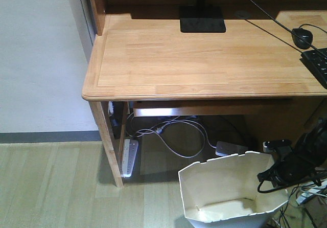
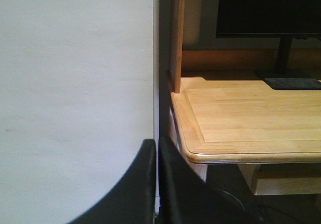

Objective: Move trash bin to bedside with robot
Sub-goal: 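Close the right gripper on the bin rim nearest the robot, then lift the bin slightly and drag it out from under the desk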

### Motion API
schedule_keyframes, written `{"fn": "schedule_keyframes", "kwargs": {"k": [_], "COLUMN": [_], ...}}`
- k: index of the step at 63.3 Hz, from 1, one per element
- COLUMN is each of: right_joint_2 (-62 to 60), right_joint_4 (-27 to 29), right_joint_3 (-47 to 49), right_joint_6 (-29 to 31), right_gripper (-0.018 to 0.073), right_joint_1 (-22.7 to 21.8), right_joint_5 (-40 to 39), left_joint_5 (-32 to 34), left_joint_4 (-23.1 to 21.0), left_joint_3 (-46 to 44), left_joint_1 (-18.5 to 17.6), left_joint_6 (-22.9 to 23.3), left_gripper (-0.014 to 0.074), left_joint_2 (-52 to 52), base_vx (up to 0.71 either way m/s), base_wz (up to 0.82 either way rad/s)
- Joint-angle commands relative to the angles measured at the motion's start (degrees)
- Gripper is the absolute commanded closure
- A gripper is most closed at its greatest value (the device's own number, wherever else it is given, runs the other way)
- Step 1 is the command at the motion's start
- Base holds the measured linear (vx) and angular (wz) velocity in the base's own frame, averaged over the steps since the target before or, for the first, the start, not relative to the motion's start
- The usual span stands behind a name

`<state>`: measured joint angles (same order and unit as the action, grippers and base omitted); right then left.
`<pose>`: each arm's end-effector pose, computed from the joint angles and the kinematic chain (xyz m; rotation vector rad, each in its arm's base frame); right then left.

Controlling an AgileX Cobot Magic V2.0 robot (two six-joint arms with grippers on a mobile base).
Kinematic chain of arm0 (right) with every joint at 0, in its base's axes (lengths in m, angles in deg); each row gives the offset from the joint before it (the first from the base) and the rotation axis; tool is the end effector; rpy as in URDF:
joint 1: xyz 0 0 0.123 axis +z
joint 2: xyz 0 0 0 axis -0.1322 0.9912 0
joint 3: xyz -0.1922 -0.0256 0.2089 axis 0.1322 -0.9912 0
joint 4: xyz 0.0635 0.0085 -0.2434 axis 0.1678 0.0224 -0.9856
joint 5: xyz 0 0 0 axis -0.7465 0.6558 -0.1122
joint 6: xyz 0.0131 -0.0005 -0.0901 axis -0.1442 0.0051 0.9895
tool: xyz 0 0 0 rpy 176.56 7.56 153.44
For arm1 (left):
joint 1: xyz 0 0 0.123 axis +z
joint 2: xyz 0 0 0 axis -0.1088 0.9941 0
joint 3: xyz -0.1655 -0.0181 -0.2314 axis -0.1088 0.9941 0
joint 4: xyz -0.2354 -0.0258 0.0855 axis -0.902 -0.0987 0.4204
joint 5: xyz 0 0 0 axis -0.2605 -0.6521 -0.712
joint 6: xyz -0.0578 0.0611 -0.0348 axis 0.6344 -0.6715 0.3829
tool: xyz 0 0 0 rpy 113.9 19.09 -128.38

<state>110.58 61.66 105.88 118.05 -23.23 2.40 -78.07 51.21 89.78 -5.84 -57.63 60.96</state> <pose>0.2982 -0.0808 -0.1077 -0.1908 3.1130 0.0325 0.0561 0.0003 0.1912 -0.0501 1.6373 -0.0378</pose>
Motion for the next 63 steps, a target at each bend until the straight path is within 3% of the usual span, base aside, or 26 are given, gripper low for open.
{"fn": "schedule_keyframes", "kwargs": {"k": [1,34,51,63], "right_joint_2": [-8.9,-26.7,-30.4,-30.5], "right_joint_4": [0.8,1.7,9.8,15.6], "right_joint_3": [-3.3,-12.3,-14.0,-14.0], "right_joint_6": [1.0,5.7,11.2,13.1], "right_gripper": [0.0565,0.0565,0.0563,0.0562], "right_joint_1": [-0.1,2.0,7.2,7.9], "right_joint_5": [0.7,4.5,5.7,7.0], "left_joint_5": [4.1,4.1,4.1,4.1], "left_joint_4": [-0.5,-0.5,-0.5,-0.5], "left_joint_3": [1.6,1.6,1.6,1.6], "left_joint_1": [-0.2,-0.2,-0.2,-0.2], "left_joint_6": [0.5,0.5,0.5,0.5], "left_gripper": [0.0602,0.0602,0.0602,0.0602], "left_joint_2": [-0.6,-0.6,-0.6,-0.6], "base_vx": [0.00,0.00,0.00,0.00], "base_wz": [0.00,0.00,0.00,0.00]}}
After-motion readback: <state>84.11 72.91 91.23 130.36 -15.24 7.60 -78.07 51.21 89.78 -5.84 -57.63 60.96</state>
